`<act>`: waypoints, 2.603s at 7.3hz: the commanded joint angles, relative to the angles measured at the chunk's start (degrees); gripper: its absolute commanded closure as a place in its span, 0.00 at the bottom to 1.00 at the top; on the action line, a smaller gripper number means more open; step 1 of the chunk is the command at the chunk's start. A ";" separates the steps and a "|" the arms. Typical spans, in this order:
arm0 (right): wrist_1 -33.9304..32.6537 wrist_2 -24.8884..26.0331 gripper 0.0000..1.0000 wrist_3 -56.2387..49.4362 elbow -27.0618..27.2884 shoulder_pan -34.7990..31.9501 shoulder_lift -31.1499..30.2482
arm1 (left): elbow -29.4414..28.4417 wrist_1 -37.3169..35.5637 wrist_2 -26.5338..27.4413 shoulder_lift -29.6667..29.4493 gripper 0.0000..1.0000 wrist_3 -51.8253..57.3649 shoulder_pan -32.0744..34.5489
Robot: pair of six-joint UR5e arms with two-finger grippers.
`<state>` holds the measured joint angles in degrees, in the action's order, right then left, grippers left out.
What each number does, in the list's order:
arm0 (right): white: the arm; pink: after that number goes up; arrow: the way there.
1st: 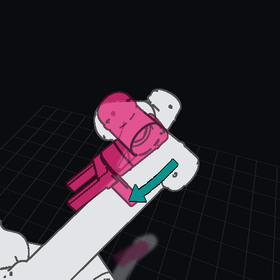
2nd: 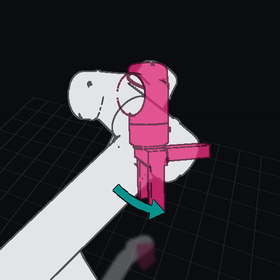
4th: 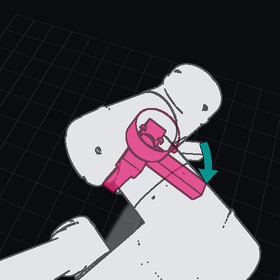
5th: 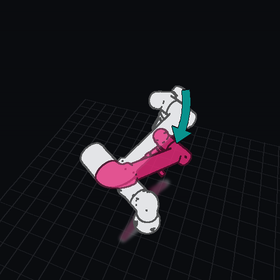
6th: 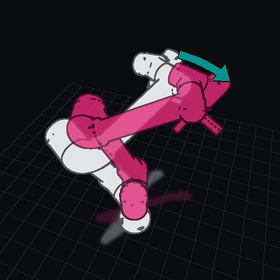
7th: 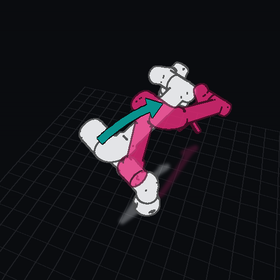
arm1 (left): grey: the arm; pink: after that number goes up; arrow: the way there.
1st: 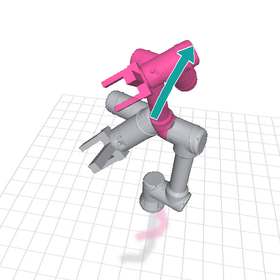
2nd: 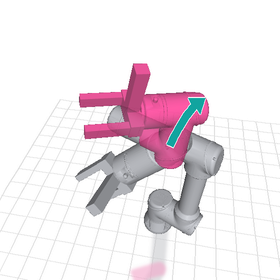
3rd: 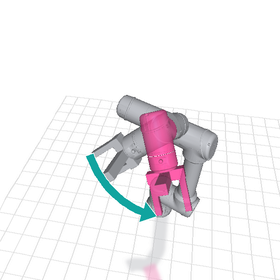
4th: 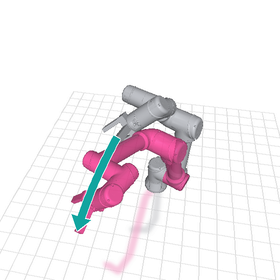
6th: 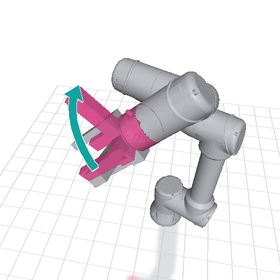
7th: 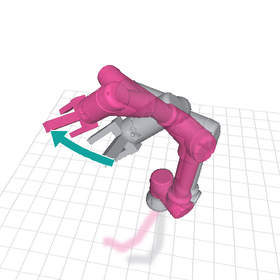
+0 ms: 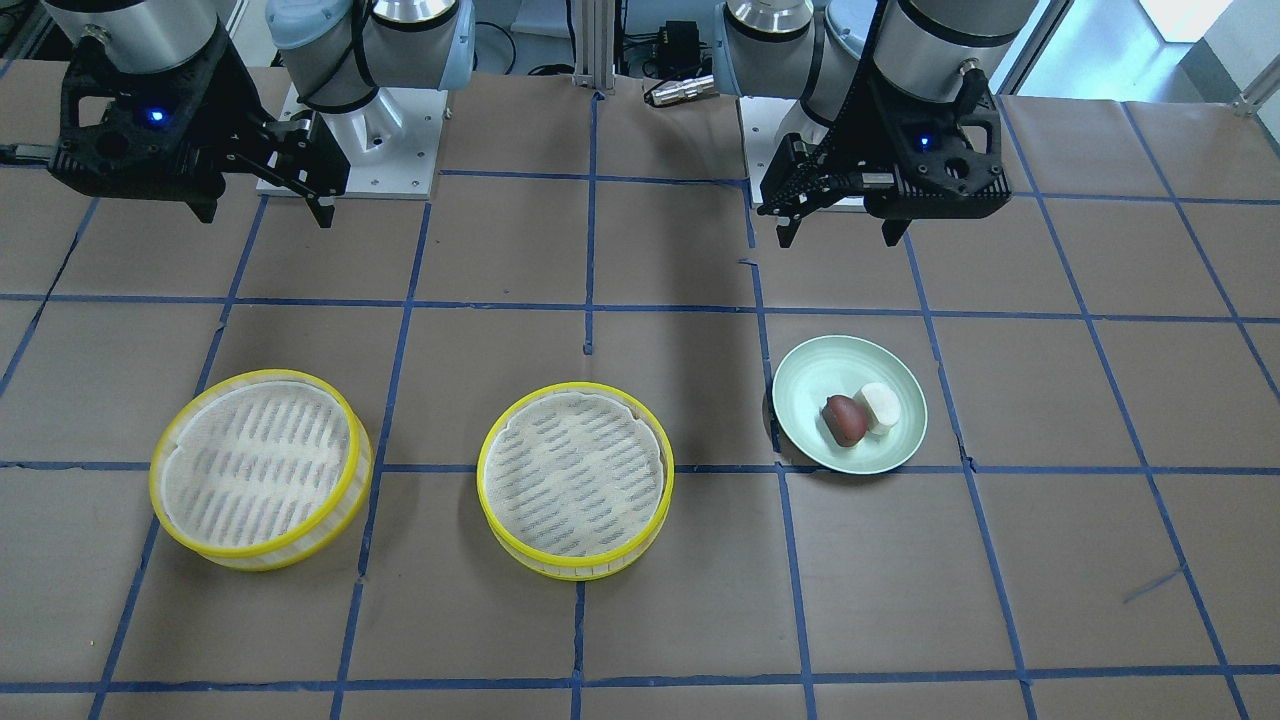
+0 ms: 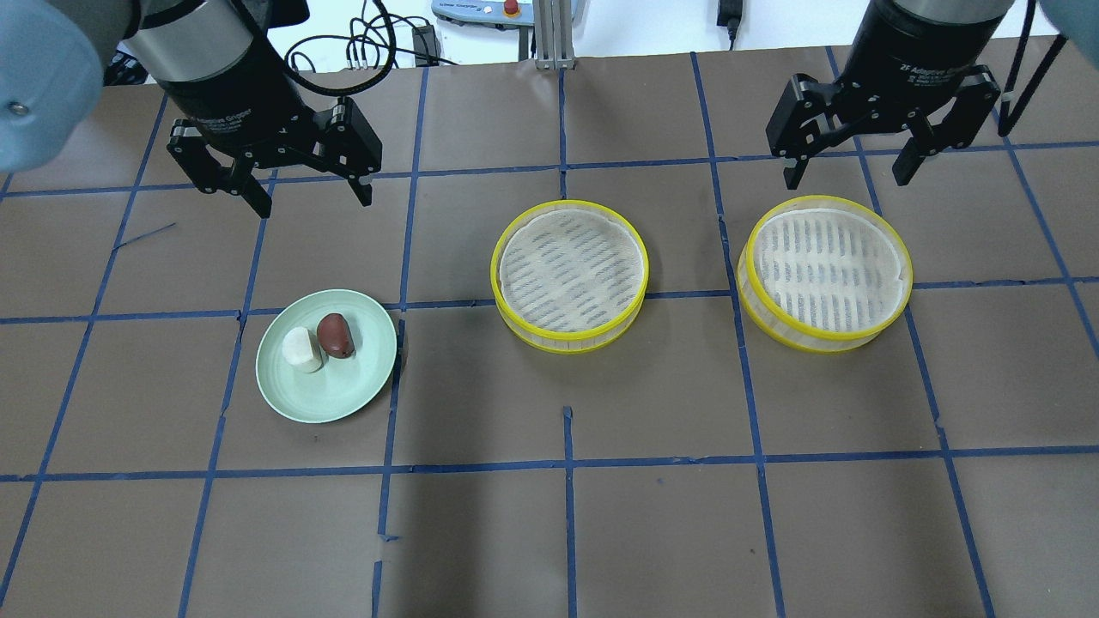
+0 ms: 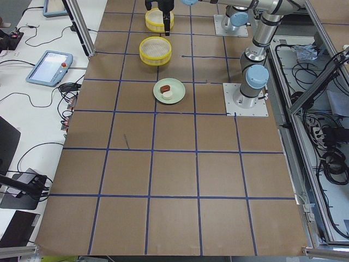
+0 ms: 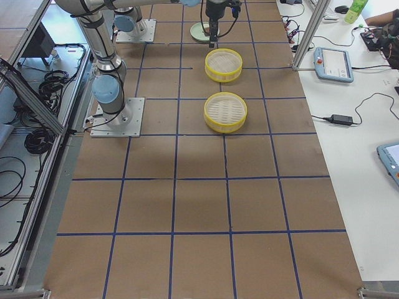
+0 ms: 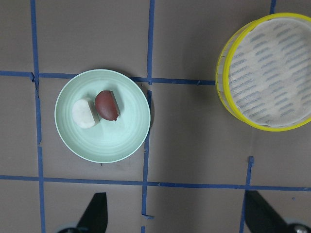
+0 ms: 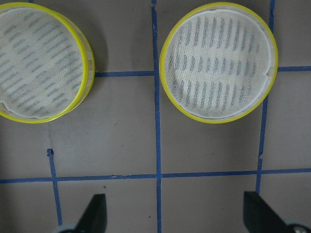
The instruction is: Stack buns with steamer
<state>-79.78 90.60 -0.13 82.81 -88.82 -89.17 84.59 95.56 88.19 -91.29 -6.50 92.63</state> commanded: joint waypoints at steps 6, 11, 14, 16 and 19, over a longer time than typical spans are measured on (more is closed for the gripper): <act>-1.60 -0.07 0.00 -5.11 2.79 5.39 1.01 | 1.62 5.84 5.40 1.64 0.00 6.30 -12.77; -24.12 0.81 0.03 -24.87 7.44 23.06 15.92 | 24.44 -18.85 4.28 -6.33 0.05 12.30 -16.96; -37.86 0.63 0.02 -25.27 15.07 23.79 21.40 | 25.45 -26.83 3.22 -15.21 0.11 12.74 -16.96; -38.96 -0.07 0.02 -23.52 16.23 22.47 22.72 | 25.36 -26.92 3.22 -16.46 0.11 12.74 -17.04; -39.58 0.02 0.72 -22.63 19.49 22.38 23.43 | 25.01 -26.74 3.74 -16.64 0.68 15.80 -17.04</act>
<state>-119.27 90.68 -22.91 101.62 -66.40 -65.88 109.91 68.73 91.61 -107.87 7.41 75.59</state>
